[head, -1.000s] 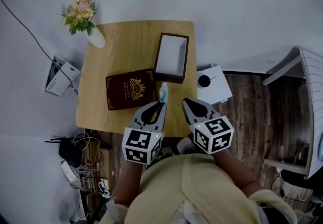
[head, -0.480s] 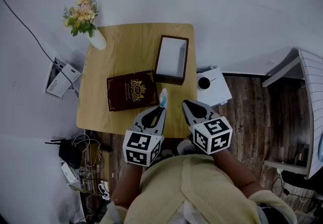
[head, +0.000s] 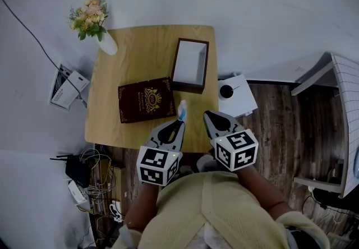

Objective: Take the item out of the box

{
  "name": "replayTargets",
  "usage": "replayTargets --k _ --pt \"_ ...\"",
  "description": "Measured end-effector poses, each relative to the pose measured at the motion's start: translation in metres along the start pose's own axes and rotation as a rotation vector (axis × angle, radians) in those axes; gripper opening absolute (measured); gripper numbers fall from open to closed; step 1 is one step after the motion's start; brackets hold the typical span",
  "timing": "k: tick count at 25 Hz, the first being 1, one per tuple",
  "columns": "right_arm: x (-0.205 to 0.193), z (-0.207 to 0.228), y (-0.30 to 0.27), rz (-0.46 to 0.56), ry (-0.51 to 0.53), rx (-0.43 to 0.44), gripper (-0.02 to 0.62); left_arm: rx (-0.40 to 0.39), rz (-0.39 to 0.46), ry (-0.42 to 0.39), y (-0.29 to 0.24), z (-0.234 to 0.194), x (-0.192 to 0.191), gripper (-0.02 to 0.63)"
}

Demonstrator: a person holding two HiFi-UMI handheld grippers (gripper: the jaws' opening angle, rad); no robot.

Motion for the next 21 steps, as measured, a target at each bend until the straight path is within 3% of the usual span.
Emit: replayTargets --k 21 --pt "-0.0004 -0.0017 -0.0019 -0.004 0.004 0.001 0.029 0.009 0.018 0.005 0.0000 -0.0031 0.0027 0.046"
Point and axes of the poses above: the fingertips, and each gripper's own axes: y backward along the fingers, z to its right, x out of its top, the point moved 10 cm from there along y, backward along the fingers, and after that the axes turned 2 degrees about -z, right-handed, at the moved point
